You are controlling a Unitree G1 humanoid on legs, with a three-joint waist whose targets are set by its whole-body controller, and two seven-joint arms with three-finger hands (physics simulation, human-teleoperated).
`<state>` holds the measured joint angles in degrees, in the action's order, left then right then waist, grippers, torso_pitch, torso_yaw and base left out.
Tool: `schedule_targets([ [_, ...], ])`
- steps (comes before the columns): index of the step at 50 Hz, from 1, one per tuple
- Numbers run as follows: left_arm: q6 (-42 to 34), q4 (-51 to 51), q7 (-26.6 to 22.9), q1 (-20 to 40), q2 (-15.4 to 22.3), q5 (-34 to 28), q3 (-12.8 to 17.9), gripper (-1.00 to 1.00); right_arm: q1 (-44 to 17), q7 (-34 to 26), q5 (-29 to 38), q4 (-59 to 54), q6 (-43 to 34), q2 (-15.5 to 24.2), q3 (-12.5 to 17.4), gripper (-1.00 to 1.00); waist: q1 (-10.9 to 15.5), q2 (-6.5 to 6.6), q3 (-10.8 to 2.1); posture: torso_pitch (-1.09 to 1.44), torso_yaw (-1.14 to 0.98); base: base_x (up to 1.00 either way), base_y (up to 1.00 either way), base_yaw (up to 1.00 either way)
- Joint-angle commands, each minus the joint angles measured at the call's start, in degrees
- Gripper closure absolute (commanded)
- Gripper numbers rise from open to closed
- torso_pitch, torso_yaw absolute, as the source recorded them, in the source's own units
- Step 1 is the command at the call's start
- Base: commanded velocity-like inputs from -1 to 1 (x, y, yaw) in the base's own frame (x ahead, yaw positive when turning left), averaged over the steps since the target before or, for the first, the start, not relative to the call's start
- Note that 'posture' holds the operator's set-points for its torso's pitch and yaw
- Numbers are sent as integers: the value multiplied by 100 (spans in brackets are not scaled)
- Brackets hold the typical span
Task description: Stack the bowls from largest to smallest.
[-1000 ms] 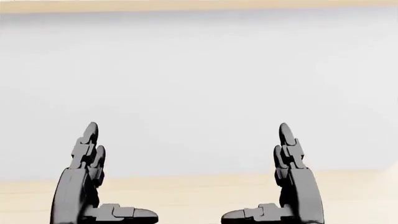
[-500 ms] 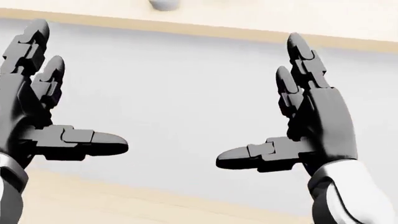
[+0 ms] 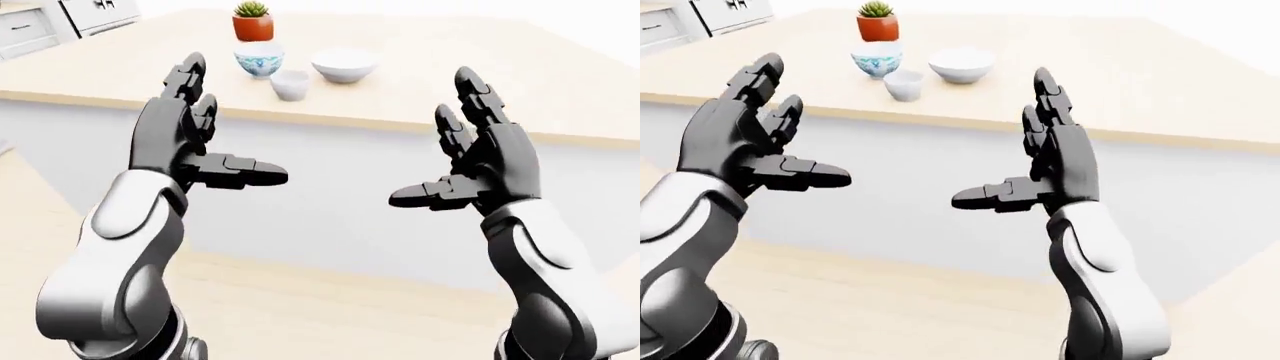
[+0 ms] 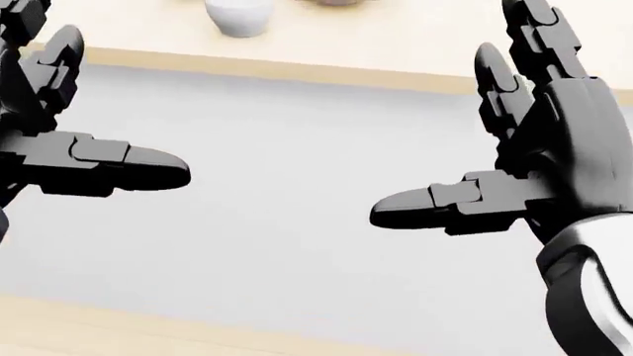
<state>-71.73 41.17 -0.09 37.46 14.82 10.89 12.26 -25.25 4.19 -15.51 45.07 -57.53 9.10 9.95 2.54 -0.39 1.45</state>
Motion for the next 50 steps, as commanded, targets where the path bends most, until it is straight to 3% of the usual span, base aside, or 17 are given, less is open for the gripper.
schedule_targets([
  [1,88,104,12,228,40,85,9,-100,-121,56,-48,132,81,62,74,-100,-27,-30,-91,0,0,77,0,0],
  [3,22,120,29,298,83,140,55,-100,-212,106,-121,161,-8,80,113,-100,-103,-239,-83,0,0,77,0,0],
  [5,-20,91,46,381,131,198,112,-100,-292,166,-180,186,-84,102,111,-100,-128,-289,216,0,0,76,0,0],
  [7,-184,153,76,520,204,294,205,-100,-411,218,-277,270,-229,126,124,-100,-212,-259,31,0,0,77,0,0],
  [12,-497,246,153,800,401,554,415,-100,-592,340,-442,434,-389,164,75,-100,-326,-104,70,0,0,64,0,0],
  [14,-551,212,190,906,491,628,441,-100,-584,358,-421,446,-374,181,0,-100,-288,92,-63,0,0,24,0,0],
  [16,-603,205,227,981,543,700,466,-100,-615,363,-438,475,-410,180,9,-100,-270,632,-239,0,0,9,0,0],
  [18,-603,199,260,1005,567,754,467,-100,-657,367,-459,468,-429,182,35,-100,-200,525,171,0,0,1,0,0],
  [22,-613,150,336,1066,624,852,483,-100,-720,405,-529,424,-466,211,120,-100,-240,260,252,0,0,0,0,0],
  [27,-657,166,424,1095,664,979,507,-100,-823,539,-722,530,-603,228,192,-100,-141,-88,89,0,0,37,0,0],
  [29,-696,179,445,1121,680,1016,517,-100,-834,556,-739,492,-567,246,183,-100,-117,-411,-52,0,0,41,0,0],
  [30,-690,171,453,1123,692,1030,521,-100,-844,573,-761,504,-584,253,183,-100,-166,-246,5,0,0,41,0,0],
  [39,-840,149,542,1315,840,1228,620,-100,-974,812,-1128,570,-747,287,331,-100,-226,-155,154,0,0,17,0,0],
  [42,-832,144,572,1308,873,1292,654,-100,-965,883,-1225,552,-704,337,344,-100,-261,204,2,0,0,0,0,0],
  [43,-878,171,600,1329,872,1322,672,-100,-980,919,-1267,552,-705,349,361,-100,-264,62,119,0,0,0,0,0],
  [46,-837,162,636,1293,882,1367,673,-100,-989,1003,-1367,587,-727,389,381,-100,-203,308,-10,0,0,0,0,13],
  [50,-811,161,685,1261,903,1438,681,-100,-934,1072,-1419,535,-588,447,373,-100,-178,221,-90,0,0,0,0,15],
])
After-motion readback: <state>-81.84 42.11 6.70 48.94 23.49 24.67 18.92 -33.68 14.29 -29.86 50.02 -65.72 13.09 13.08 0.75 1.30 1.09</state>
